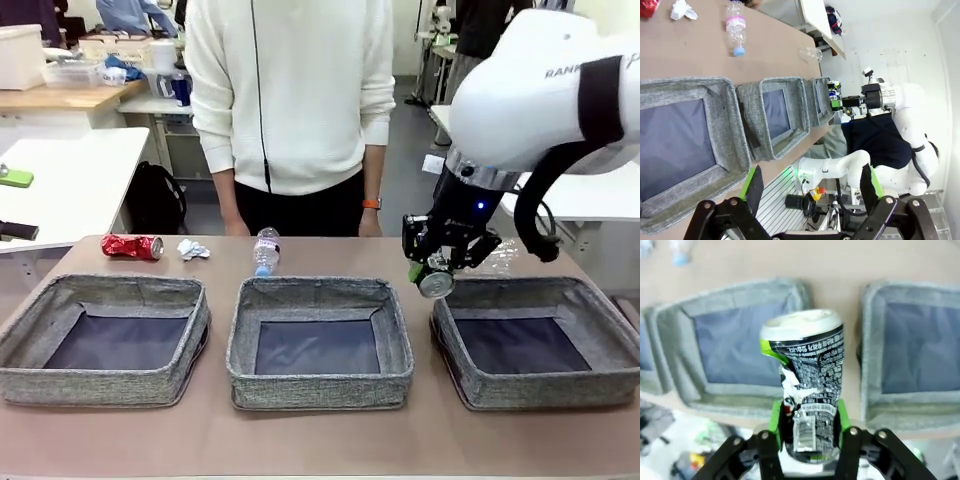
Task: Sort the waste into the appropriate baskets.
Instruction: Pick up the waste item pointed out by the person.
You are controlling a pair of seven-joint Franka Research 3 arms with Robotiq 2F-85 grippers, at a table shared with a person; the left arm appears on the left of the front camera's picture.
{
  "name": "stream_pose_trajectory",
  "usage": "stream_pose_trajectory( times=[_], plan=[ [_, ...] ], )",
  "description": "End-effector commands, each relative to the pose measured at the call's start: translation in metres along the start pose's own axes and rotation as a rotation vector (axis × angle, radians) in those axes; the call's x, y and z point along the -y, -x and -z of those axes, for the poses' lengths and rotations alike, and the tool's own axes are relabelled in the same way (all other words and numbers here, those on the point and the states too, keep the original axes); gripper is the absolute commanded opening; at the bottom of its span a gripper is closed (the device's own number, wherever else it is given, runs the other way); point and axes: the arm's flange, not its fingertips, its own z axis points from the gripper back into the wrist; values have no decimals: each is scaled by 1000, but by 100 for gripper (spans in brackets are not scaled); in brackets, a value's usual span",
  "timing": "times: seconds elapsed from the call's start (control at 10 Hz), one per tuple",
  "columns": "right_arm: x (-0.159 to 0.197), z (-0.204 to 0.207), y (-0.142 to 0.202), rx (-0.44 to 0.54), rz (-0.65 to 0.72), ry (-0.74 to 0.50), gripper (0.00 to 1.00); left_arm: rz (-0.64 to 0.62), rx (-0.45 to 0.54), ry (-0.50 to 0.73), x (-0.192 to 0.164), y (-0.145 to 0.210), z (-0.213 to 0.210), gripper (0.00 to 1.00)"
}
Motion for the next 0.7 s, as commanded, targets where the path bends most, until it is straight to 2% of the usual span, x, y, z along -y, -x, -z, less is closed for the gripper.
stream_pose_trajectory(
  times=[0.0,0.1,0.2,0.3,0.5,0.6],
  plan=[
    [12,-4,-37,-12,121,-23,0,22,7,18,0,0,2,100],
    [0,0,0,0,0,0,48,22,7,18,0,0,2,100],
    [-14,3,-8,-5,-22,-17,48,22,7,18,0,0,2,100],
    [-36,-20,-6,49,-38,28,48,22,7,18,0,0,2,100],
    [-92,-75,12,74,-100,52,48,22,7,18,0,0,2,100],
    [-128,-102,28,76,-68,95,48,22,7,18,0,0,2,100]
  ],
)
